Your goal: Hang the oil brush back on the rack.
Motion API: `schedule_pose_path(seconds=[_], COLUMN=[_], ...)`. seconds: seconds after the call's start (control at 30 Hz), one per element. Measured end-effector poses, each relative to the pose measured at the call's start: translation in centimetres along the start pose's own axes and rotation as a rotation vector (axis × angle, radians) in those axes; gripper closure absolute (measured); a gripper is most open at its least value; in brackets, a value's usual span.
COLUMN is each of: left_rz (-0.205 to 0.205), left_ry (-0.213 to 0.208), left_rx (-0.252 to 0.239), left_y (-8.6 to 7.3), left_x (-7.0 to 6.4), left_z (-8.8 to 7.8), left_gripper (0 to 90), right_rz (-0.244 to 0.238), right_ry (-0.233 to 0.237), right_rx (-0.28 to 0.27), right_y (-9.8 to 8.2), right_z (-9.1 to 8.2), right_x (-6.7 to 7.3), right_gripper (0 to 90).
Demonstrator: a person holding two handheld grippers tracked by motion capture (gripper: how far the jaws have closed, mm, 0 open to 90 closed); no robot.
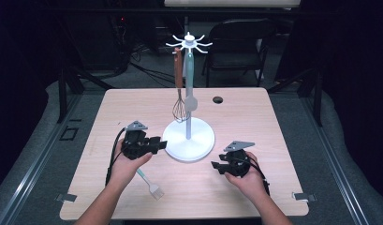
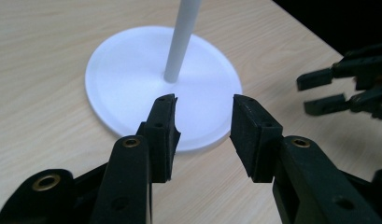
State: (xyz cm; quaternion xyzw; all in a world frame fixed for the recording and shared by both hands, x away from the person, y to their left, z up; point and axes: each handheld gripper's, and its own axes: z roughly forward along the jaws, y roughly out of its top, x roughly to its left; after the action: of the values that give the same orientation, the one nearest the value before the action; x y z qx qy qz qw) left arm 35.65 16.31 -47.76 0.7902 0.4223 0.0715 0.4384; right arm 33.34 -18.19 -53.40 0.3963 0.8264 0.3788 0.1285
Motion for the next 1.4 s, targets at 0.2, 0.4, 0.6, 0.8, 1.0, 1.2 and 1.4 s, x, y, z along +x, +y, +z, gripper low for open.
schedule_pose_path(seconds=[0.2, 0.4, 0.6, 0.8, 1.0, 1.2, 1.4], left_rz=[-0.056, -0.080, -0.075, -0.085, -0.078, -0.083, -0.084], left_ry=[0.009, 0.030, 0.063, 0.071, 0.076, 0.074, 0.071], left_rx=[-0.010, 0.006, 0.012, -0.005, -0.009, -0.010, -0.016], left_y=[-2.4, -4.4, -5.4, -5.8, -5.9, -5.9, -5.9], left_x=[1.2, 1.9, 2.6, 3.0, 2.9, 3.1, 3.2], left_z=[0.1, 0.5, 0.5, 0.4, 0.5, 0.5, 0.5], left_gripper=[59.8, 57.8, 56.8, 56.6, 56.6, 56.4, 56.3], right_rz=[0.014, 0.046, 0.023, -0.017, -0.048, -0.048, -0.033], right_ry=[0.004, 0.035, 0.038, 0.021, -0.005, -0.024, -0.017], right_rx=[0.009, 0.038, 0.020, -0.026, -0.125, -0.219, -0.315], right_y=[0.6, 1.6, 3.8, 7.2, 10.8, 14.2, 17.0], right_z=[-0.5, -0.9, -1.5, -2.2, -3.1, -4.4, -6.1], right_x=[-0.3, -0.6, -0.9, -1.0, -0.9, -1.2, -1.2], right_gripper=[63.1, 75.7, 88.4, 90.0, 90.0, 90.0, 90.0])
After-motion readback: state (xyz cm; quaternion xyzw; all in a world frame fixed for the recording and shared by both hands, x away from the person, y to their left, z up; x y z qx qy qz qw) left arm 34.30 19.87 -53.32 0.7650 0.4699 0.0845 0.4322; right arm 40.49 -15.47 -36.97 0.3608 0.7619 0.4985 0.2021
